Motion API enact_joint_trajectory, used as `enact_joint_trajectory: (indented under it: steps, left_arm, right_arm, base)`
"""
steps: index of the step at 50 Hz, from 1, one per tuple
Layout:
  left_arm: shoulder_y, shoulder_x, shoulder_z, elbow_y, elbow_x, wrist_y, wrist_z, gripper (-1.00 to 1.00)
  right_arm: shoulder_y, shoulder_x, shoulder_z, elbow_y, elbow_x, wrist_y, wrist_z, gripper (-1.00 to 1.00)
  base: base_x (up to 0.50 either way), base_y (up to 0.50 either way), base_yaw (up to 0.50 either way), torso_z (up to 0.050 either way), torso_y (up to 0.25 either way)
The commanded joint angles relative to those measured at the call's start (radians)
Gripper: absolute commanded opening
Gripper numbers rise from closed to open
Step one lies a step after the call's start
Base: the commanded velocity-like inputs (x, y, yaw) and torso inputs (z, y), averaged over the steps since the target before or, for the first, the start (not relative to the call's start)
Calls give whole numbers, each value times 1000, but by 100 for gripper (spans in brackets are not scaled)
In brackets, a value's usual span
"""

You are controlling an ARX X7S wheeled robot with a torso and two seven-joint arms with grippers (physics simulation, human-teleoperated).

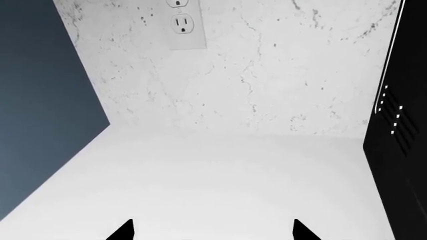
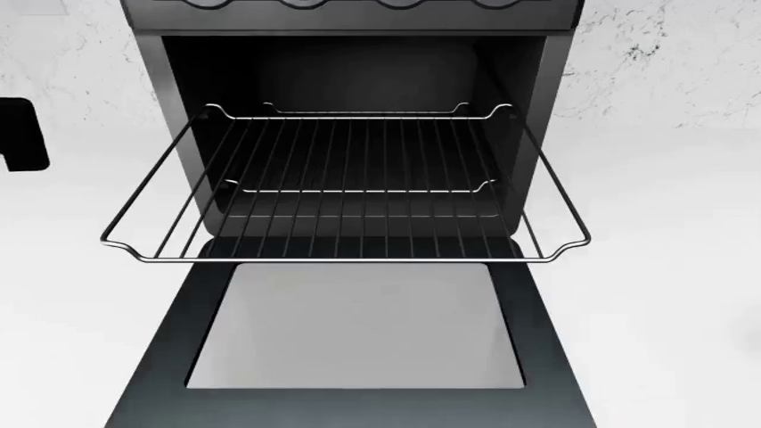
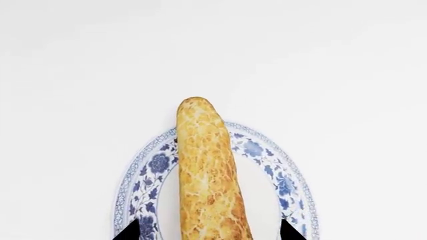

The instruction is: Place the baguette on the top rack of the toaster oven.

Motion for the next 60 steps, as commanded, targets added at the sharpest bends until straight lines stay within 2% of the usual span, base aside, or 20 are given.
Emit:
enact_joint_trajectory:
  steps: [1,2,7,15,22,24,28,32,38,42,45,46,49,54,57,60]
  left_arm:
    - [4,9,-2,-19,4,52,29,100]
    - [1,11,-1,-17,3,50,28,100]
    - [10,8,-4,-13,0,55,28,100]
    - [10,14,9,-25,7,68,35,100]
    - [16,6,1,-18,-2,69,36,100]
    - [4,6,13,-28,7,69,38,100]
    - [9,-2,20,-16,6,63,38,100]
    - [9,-6,20,-18,7,66,39,100]
    - [26,-9,7,-14,-2,75,38,100]
    - [15,-13,4,-12,-8,63,32,100]
    - [12,-12,4,-12,-10,64,32,100]
    - [30,-14,-11,-9,-16,74,33,100]
    - [57,-23,-19,-8,-16,86,37,100]
    - [60,-29,-24,-3,-22,86,36,100]
    - [73,-29,-31,-4,-26,90,36,100]
    - [78,-32,-32,-2,-27,93,36,100]
  right_arm:
    - [-86,-10,76,-1,17,-37,-14,-100]
    - [-156,16,131,-13,33,-51,-25,-100]
    - [-73,-5,91,-2,24,-36,0,-100]
    - [-104,0,128,-32,34,-53,29,-100]
    - [26,25,68,-61,16,-12,21,-100]
    - [115,19,22,-59,7,23,29,-100]
    - [413,-42,-144,-39,-72,148,28,-100]
    - [589,-85,-232,-25,-122,224,15,-100]
    - [785,-145,-388,-25,-188,307,-125,-100]
    - [955,-184,-496,-60,-181,431,-235,-100]
    - [993,-199,-530,-65,-183,432,-275,-100]
    - [1060,-221,-596,-84,-252,420,-288,-100]
    - [1066,-231,-583,-83,-221,423,-298,-100]
    - [1102,-225,-667,-131,-209,437,-414,-100]
    - [1129,-184,-787,-241,-252,382,-593,-100]
    - [1109,-177,-773,-258,-207,395,-585,-100]
  base:
    - [0,0,0,0,0]
    - [0,0,0,0,0]
    - [0,0,0,0,0]
    - [0,0,0,0,0]
    - [0,0,0,0,0]
    - [0,0,0,0,0]
    - [0,0,0,0,0]
    - [0,0,0,0,0]
    - [0,0,0,0,0]
    - [0,0,0,0,0]
    - [0,0,0,0,0]
    - [0,0,0,0,0]
    - [0,0,0,0,0]
    - [0,0,0,0,0]
    - [0,0,0,0,0]
    - [0,0,0,0,0]
